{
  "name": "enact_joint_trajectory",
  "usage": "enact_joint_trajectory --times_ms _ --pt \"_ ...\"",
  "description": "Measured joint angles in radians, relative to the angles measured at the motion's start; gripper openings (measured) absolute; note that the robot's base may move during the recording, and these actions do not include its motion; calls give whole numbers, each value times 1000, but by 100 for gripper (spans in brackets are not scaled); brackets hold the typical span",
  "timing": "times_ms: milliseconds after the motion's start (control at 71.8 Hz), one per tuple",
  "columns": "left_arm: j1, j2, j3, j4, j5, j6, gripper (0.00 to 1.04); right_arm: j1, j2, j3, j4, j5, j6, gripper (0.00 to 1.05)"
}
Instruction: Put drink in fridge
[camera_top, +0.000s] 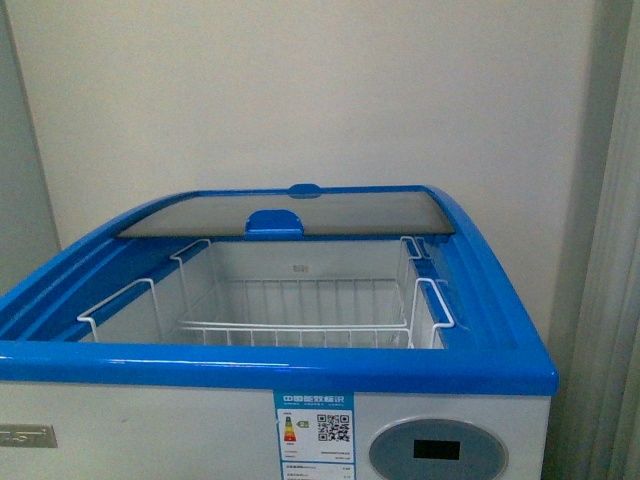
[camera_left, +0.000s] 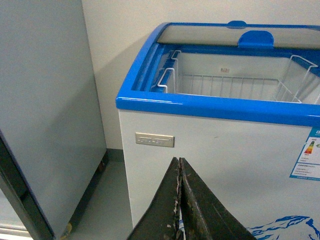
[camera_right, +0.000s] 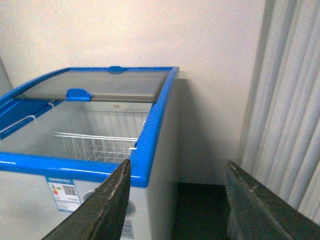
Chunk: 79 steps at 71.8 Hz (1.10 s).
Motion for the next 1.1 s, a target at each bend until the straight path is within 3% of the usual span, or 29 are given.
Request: enact_joint_trajectory --times_ms 125,237,1100 --pt "0 -148 0 -167 1 0 3 -135 -34 -101 15 -158 -13 21" --pt "0 -169 0 -175 0 0 3 -172 -75 -141 39 -168 -16 2" --pt "0 -172 0 -178 -1 0 3 -177 -236 -352 91 -175 -18 3"
